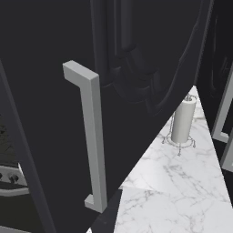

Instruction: Open the cabinet and move the ladle to the pot. Then close the cabinet.

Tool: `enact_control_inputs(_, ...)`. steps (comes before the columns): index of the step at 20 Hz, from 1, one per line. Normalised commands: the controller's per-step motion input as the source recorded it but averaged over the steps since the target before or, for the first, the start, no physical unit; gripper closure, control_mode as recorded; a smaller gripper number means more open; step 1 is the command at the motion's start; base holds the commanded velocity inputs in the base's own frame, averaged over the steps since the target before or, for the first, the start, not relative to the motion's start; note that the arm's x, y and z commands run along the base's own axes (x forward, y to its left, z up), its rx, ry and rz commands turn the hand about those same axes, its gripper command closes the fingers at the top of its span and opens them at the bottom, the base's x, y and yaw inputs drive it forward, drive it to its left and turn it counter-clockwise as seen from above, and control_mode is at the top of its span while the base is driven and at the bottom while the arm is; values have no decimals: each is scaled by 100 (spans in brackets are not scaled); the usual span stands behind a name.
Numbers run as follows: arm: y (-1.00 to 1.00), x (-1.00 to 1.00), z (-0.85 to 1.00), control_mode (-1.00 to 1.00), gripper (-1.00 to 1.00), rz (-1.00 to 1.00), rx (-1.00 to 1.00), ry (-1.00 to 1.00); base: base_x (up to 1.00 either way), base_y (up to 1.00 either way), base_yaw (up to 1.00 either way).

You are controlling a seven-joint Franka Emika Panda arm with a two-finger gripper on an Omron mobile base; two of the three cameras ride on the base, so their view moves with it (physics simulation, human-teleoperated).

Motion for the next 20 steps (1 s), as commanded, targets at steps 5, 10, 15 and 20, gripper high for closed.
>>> enact_control_inputs(5, -3, 10, -6, -100, -100, 2, 0, 0, 0, 0, 0)
enact_control_inputs(10, -12, 6, -23, -100, -100, 2, 0, 0, 0, 0, 0)
enact_control_inputs(15, -14, 12, -13, -100, -100, 2, 0, 0, 0, 0, 0)
enact_control_inputs(20, -10, 17, -10, -100, 100, 3, -1, 0, 0, 0, 0)
